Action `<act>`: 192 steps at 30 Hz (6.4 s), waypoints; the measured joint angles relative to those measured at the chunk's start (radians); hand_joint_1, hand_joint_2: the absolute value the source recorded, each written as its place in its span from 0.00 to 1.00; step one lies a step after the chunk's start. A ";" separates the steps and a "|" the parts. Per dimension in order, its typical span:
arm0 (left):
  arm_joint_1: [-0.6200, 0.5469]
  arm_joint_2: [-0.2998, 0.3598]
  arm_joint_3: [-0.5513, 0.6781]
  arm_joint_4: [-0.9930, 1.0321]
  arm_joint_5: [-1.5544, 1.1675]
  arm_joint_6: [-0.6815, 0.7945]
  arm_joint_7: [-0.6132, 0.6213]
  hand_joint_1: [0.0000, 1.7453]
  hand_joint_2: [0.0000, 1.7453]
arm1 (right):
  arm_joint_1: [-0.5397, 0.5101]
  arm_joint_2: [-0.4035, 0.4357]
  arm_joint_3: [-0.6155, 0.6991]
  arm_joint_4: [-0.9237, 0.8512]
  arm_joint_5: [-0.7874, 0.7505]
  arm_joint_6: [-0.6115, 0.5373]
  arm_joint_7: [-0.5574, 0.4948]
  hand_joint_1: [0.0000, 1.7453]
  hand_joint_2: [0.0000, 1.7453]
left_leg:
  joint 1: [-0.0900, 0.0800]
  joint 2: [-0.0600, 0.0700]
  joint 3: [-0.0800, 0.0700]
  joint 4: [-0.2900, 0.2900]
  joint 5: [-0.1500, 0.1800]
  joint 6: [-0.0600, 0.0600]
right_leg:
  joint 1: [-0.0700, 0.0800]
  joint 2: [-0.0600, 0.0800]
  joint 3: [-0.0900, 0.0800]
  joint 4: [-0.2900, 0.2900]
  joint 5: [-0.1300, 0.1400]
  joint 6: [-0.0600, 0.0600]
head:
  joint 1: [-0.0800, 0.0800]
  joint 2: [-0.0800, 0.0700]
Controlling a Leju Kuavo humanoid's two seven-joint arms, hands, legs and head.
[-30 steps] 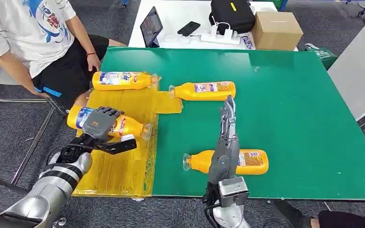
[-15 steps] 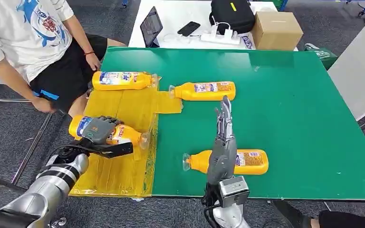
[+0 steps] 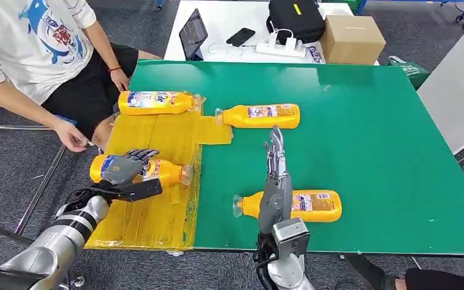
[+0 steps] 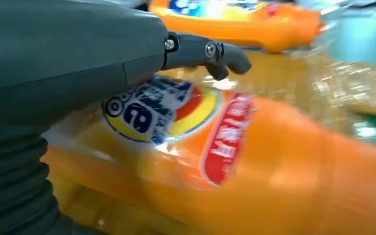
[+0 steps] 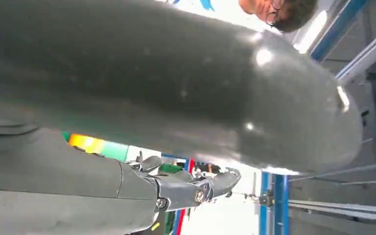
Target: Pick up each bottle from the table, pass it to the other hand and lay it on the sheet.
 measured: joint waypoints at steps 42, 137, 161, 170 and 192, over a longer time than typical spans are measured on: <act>0.445 -0.243 0.335 -0.736 0.790 0.406 -0.220 0.00 1.00 | -0.097 -0.237 -0.166 0.269 0.607 0.219 0.536 0.00 1.00 | -0.002 -0.002 0.000 0.000 -0.001 0.002 | -0.002 -0.001 0.000 -0.002 0.000 0.001 | -0.001 0.000; 0.415 -0.307 0.265 -0.531 0.853 0.278 -0.187 0.00 1.00 | -0.079 -0.401 -0.116 0.298 0.458 0.239 0.477 1.00 1.00 | -0.001 0.002 0.005 0.000 -0.003 0.002 | 0.000 0.002 0.005 -0.001 0.000 0.001 | 0.000 0.000; 0.476 -0.287 0.083 -0.605 1.251 -0.354 0.055 0.00 1.00 | 0.029 -0.059 -0.377 0.017 0.475 -0.286 0.023 1.00 1.00 | -0.001 0.001 0.001 0.000 -0.004 0.003 | 0.000 0.002 0.002 -0.001 -0.002 0.003 | -0.001 0.000; 0.477 -0.258 0.052 -0.605 1.269 -0.407 0.055 0.00 1.00 | 0.029 -0.049 -0.377 0.075 0.463 -0.282 0.011 1.00 1.00 | -0.001 0.001 0.001 0.000 -0.004 0.003 | -0.001 0.001 0.002 -0.001 -0.002 0.003 | -0.001 0.000; 0.494 -0.199 -0.047 -0.617 1.385 -0.663 0.026 0.00 1.00 | -0.039 0.045 -0.006 0.594 0.425 -0.080 0.002 1.00 1.00 | 0.000 0.001 0.001 0.000 -0.004 0.002 | 0.000 0.001 0.001 -0.001 -0.003 0.002 | 0.000 0.000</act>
